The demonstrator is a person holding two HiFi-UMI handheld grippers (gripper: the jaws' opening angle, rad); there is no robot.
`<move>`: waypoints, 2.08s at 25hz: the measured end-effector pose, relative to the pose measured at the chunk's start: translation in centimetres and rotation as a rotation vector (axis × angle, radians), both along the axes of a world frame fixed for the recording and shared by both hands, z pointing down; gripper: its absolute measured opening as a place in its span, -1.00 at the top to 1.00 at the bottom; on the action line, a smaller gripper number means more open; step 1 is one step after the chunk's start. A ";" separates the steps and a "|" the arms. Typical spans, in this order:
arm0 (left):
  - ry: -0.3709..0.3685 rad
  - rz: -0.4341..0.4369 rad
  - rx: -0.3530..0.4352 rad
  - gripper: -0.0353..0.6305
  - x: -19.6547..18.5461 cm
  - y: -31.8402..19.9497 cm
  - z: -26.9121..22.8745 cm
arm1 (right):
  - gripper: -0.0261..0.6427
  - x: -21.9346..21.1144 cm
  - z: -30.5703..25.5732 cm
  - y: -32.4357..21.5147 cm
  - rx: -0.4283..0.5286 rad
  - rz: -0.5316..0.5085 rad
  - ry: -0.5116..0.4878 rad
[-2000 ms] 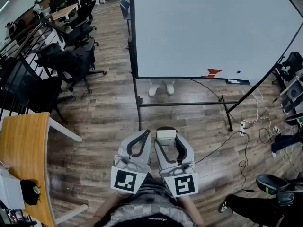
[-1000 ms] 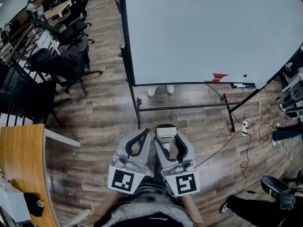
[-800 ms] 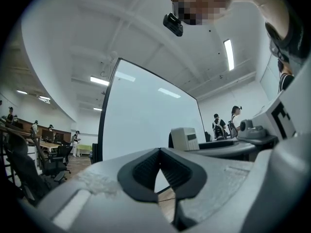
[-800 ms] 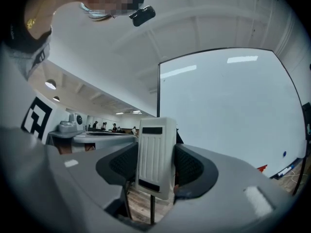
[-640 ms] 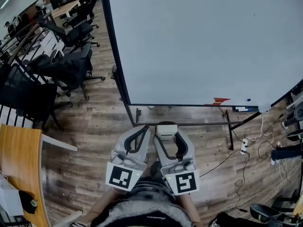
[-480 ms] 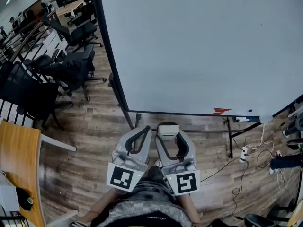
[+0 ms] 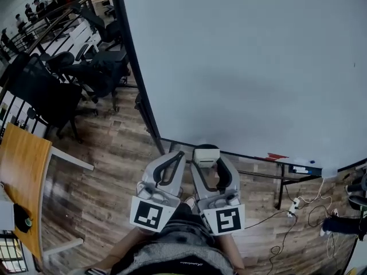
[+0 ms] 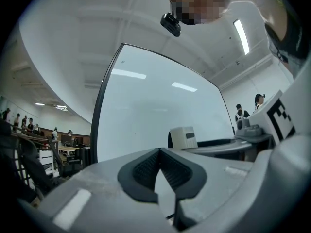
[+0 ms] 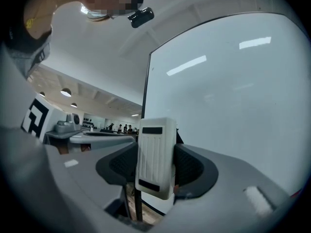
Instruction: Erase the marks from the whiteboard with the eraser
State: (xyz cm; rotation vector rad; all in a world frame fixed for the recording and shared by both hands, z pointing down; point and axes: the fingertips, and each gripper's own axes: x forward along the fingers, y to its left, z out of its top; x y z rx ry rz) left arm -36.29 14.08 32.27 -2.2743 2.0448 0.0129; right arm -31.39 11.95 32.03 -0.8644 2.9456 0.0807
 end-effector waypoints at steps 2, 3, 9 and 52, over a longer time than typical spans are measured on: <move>0.003 -0.017 -0.008 0.88 -0.7 -0.4 0.2 | 0.20 -0.6 0.1 -0.5 -0.002 -0.010 0.005; 0.005 -0.024 -0.011 0.88 -1.0 -0.6 0.2 | 0.20 -0.9 0.1 -0.7 -0.005 -0.012 0.007; 0.013 -0.023 -0.016 0.88 -3.0 -2.3 0.3 | 0.20 -2.9 0.4 -2.5 -0.014 0.006 0.032; 0.021 0.004 -0.018 0.88 -14.4 -4.6 1.7 | 0.20 -14.8 -2.2 -5.7 0.200 0.111 0.089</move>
